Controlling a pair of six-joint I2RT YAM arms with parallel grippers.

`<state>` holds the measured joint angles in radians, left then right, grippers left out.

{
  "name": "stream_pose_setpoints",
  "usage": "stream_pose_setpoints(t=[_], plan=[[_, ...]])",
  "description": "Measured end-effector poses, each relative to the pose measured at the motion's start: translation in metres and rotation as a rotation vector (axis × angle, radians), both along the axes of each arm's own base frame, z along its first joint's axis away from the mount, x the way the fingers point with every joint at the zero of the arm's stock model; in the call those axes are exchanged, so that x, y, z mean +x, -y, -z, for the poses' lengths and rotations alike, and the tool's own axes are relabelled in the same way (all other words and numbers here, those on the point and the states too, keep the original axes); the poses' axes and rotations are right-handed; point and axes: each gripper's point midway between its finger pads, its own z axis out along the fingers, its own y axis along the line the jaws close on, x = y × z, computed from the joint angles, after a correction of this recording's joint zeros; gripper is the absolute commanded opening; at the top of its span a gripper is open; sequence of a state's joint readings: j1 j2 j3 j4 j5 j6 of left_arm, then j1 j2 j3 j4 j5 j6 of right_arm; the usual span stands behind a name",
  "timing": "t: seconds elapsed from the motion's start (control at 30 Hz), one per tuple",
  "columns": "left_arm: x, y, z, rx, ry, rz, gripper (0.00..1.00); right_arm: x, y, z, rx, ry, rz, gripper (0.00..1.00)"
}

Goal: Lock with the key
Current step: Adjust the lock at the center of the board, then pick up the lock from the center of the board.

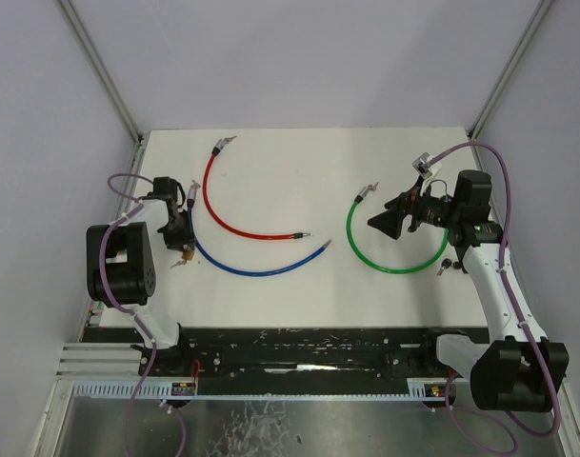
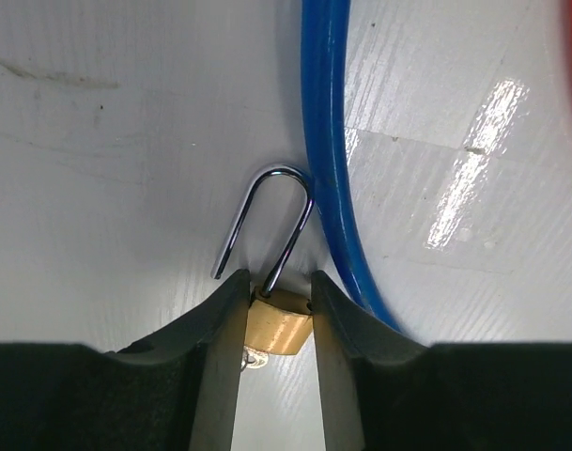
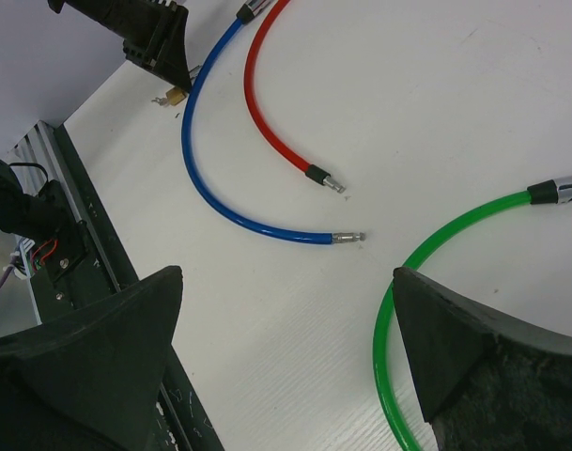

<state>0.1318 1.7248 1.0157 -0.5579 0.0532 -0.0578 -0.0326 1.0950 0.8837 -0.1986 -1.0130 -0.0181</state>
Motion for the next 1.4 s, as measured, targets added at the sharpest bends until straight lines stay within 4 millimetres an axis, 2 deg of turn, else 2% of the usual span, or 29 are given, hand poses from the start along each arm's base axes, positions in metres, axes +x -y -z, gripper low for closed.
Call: stream_pose_setpoints(t=[0.07, 0.3, 0.57, 0.77, 0.9, 1.07, 1.4], plan=[[-0.001, 0.001, 0.000, -0.008, -0.005, -0.026, 0.30, 0.000, 0.000, 0.000, 0.000, 0.000, 0.000, 1.00], [-0.003, 0.003, -0.003, -0.028, -0.017, -0.092, 0.49, 0.000, 0.000, 0.000, 0.000, 0.000, 0.000, 1.00], [-0.007, 0.002, -0.022, -0.019, 0.032, -0.124, 0.47, 0.000, 0.000, 0.000, 0.001, 0.001, -0.002, 1.00], [-0.014, 0.002, -0.012, -0.015, -0.009, -0.133, 0.47, 0.000, 0.000, -0.001, 0.001, 0.002, -0.002, 1.00], [-0.018, 0.001, -0.003, -0.011, -0.040, -0.117, 0.39, 0.000, 0.000, -0.001, 0.002, 0.001, -0.002, 1.00], [-0.018, 0.000, 0.001, -0.004, -0.063, -0.085, 0.36, 0.000, 0.000, -0.001, 0.002, 0.001, -0.002, 1.00], [-0.016, 0.001, 0.001, 0.008, -0.076, -0.063, 0.41, 0.000, 0.000, -0.001, 0.003, 0.000, -0.003, 1.00]])
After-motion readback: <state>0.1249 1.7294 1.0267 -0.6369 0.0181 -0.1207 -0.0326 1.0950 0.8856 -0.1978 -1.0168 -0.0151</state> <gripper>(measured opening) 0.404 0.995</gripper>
